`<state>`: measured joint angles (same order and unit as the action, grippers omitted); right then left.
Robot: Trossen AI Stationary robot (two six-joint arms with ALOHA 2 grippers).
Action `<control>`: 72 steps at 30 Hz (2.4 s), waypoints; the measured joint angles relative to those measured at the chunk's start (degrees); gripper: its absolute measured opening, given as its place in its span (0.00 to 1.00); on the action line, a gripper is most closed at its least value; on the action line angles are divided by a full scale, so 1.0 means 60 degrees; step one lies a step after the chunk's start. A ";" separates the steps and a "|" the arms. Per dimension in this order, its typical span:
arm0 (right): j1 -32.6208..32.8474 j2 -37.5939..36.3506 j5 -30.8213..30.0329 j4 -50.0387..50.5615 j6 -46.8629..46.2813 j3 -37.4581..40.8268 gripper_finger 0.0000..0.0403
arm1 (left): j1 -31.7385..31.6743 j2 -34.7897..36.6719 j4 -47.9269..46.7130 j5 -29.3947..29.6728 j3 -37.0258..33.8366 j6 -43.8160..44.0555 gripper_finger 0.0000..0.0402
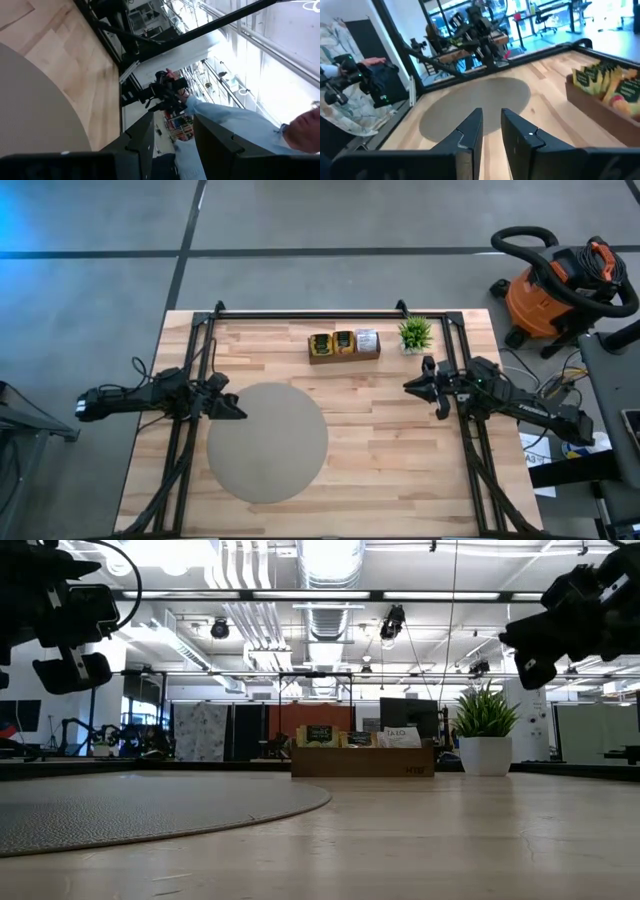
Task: Pick & Place Tea
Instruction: Return to Home Position
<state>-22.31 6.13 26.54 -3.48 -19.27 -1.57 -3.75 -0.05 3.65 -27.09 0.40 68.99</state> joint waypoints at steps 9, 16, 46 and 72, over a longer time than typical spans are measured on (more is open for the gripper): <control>0.0296 -0.0848 -0.0018 0.0019 -0.0003 0.0103 0.17 | 0.0000 0.0000 0.0148 -0.0005 -0.0004 0.0000 0.33; 0.0503 -0.1027 0.0040 -0.0148 -0.0014 0.0172 0.17 | 0.0000 0.0000 0.0170 -0.0012 -0.0007 0.0000 0.33; 0.2264 -0.1023 0.0065 -0.0067 -0.0010 0.0172 0.17 | -0.0004 -0.0051 -0.0237 0.3950 0.0000 0.0914 0.33; 0.2679 -0.1023 0.0080 -0.0070 -0.0010 0.0172 0.17 | -0.0004 -0.0710 -0.0642 0.4652 0.0007 -0.4928 0.33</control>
<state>-6.24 -0.01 27.03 -3.90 -19.33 -0.54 -3.77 -4.32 -0.21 0.83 0.45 39.43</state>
